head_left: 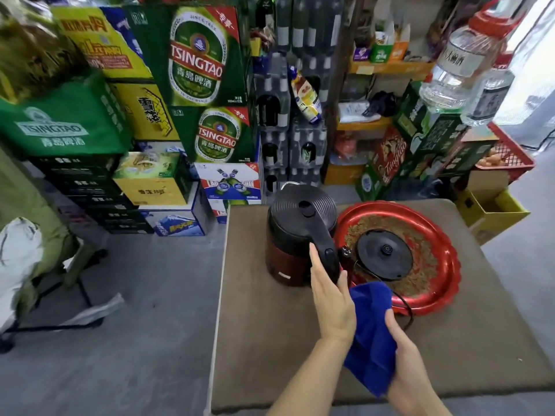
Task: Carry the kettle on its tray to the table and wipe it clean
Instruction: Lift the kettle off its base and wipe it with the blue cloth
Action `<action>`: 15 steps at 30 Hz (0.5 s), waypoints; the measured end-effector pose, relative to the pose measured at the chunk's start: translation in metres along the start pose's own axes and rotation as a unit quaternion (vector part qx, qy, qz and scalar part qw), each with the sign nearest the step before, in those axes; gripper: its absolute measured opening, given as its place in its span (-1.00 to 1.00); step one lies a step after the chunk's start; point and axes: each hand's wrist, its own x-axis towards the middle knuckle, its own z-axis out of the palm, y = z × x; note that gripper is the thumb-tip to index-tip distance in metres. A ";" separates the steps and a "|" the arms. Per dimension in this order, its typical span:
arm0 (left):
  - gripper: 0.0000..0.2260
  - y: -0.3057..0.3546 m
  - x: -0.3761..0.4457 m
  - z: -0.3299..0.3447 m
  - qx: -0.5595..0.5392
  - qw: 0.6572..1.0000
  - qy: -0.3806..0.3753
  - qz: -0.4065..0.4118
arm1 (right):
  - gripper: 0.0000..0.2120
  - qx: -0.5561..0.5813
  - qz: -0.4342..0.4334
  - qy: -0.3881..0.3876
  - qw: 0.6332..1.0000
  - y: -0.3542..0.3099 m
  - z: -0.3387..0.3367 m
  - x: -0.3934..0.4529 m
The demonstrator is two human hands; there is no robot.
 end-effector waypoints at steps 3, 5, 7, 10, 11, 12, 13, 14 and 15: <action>-0.24 0.003 -0.010 -0.016 0.017 0.997 -0.074 -0.022 | -0.45 -0.015 0.004 0.014 1.000 0.007 -0.002 0.000; -0.29 0.003 -0.014 -0.038 -0.002 0.993 -0.109 -0.049 | -0.49 -0.013 0.021 0.006 1.000 0.015 0.000 -0.003; -0.28 -0.005 -0.020 -0.070 -0.075 0.980 -0.127 -0.134 | -0.52 -0.015 0.055 -0.018 0.998 0.020 0.010 -0.011; -0.26 -0.024 -0.040 -0.114 -0.321 0.835 -0.225 -0.385 | -0.44 -0.034 0.095 -0.053 0.993 0.029 0.032 -0.016; -0.34 -0.031 -0.049 -0.124 -0.373 0.795 -0.231 -0.418 | -0.47 -0.075 0.095 -0.053 0.991 0.035 0.039 -0.015; -0.37 -0.036 -0.056 -0.129 -0.406 0.777 -0.215 -0.430 | -0.52 -0.126 0.075 -0.045 0.988 0.040 0.046 -0.013; -0.38 -0.041 -0.060 -0.131 -0.423 0.773 -0.179 -0.437 | -0.55 -0.182 0.034 -0.034 0.982 0.044 0.051 -0.010; -0.40 -0.043 -0.061 -0.132 -0.448 0.767 -0.138 -0.440 | -0.51 -0.238 -0.023 -0.009 0.971 0.044 0.055 -0.006; -0.44 -0.043 -0.059 -0.133 -0.468 0.764 -0.087 -0.436 | -0.46 -0.292 -0.096 0.030 0.951 0.040 0.057 -0.001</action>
